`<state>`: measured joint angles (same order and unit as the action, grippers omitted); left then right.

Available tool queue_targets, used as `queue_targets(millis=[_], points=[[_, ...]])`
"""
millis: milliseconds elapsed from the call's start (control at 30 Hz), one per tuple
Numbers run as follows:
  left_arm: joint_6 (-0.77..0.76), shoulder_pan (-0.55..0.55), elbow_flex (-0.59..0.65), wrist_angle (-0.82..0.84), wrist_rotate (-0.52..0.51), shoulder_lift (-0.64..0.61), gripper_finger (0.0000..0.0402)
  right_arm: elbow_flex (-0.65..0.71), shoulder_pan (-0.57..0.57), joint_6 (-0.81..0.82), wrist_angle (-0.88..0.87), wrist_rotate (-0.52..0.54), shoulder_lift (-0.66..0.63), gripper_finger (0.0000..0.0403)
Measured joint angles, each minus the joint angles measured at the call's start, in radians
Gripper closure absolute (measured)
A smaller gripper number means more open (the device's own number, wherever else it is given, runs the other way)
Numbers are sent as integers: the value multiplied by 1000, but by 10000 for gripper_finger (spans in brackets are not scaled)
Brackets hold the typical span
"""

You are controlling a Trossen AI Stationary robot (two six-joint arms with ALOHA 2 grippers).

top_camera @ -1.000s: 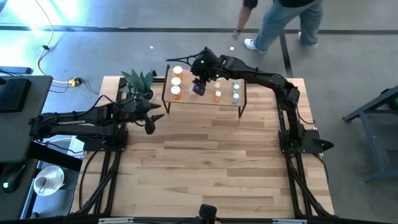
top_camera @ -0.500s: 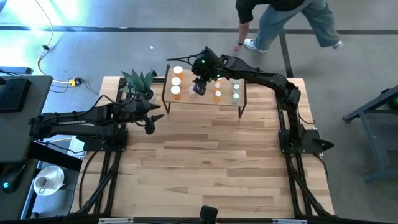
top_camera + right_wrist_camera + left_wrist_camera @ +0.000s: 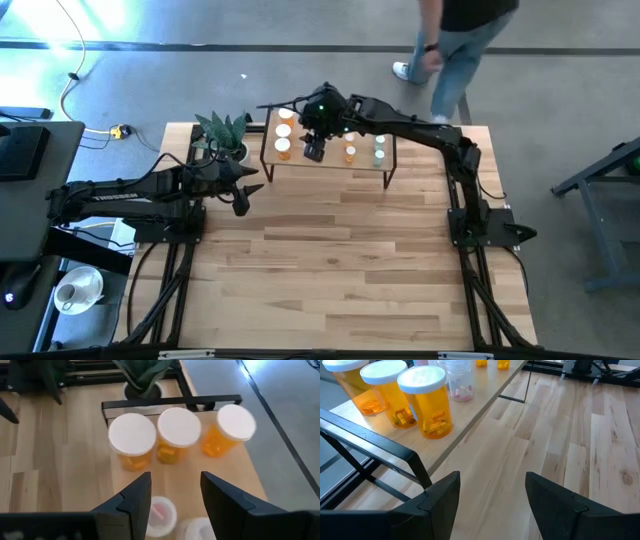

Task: Pick and place medicine bottles onto shelf by color
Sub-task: Adjust the transparent pill bottles on the shelf

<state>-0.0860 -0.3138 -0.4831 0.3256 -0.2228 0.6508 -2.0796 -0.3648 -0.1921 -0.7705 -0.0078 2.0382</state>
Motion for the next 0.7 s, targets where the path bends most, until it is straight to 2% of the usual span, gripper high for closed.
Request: queue_targets(millis=[700], points=[[-10, 0, 0, 0, 3, 1, 188, 0, 12, 8, 17, 10, 52, 240]])
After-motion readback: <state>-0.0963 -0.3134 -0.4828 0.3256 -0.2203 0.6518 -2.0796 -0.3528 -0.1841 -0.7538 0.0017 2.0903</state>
